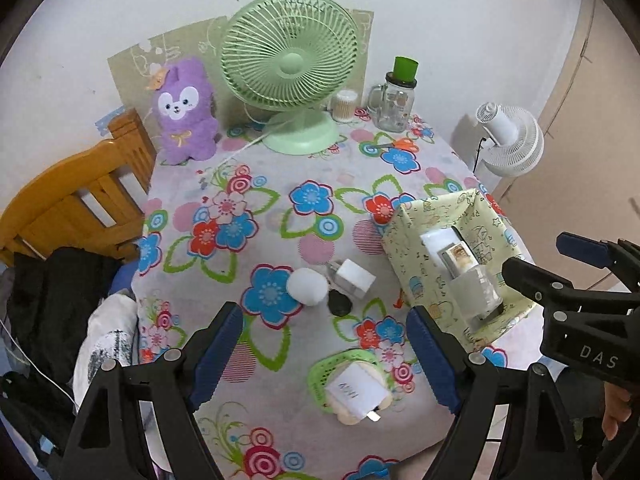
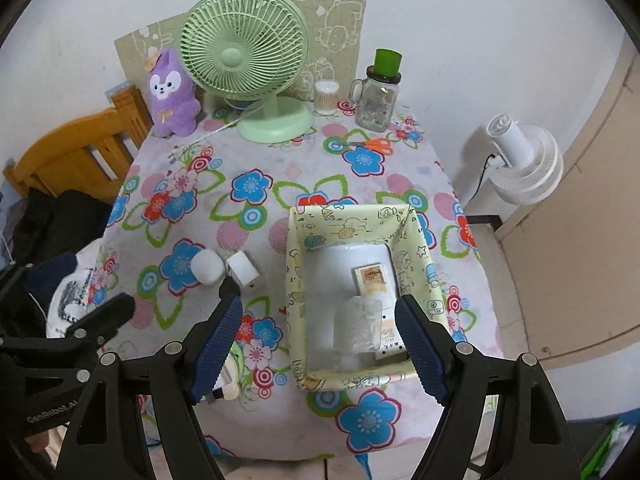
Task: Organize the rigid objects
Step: 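Withdraw both tools and move the right tool toward the white charger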
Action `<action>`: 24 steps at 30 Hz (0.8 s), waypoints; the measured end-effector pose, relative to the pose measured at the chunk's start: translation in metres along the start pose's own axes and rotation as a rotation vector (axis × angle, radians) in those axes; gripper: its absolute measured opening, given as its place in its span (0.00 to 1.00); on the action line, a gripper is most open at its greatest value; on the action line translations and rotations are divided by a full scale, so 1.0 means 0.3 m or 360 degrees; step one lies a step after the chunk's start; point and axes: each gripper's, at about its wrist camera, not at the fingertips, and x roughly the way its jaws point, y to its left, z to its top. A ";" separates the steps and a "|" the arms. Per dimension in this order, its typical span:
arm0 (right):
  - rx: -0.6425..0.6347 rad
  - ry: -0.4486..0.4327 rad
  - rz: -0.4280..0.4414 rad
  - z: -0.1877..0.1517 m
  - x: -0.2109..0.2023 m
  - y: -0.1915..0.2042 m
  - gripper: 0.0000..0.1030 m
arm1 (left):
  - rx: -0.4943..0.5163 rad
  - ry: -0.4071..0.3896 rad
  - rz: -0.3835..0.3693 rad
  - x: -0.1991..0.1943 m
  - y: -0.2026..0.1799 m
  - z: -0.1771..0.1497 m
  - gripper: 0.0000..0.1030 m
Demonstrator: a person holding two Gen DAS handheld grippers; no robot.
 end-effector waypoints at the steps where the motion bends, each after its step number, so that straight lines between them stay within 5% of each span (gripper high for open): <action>1: 0.0006 0.0003 0.0002 -0.001 -0.003 0.006 0.78 | 0.0007 -0.0006 0.0003 -0.006 0.008 -0.004 0.83; 24: -0.0045 -0.0080 0.0056 -0.062 -0.049 0.174 0.78 | 0.0076 0.0018 0.0028 -0.028 0.134 -0.114 0.91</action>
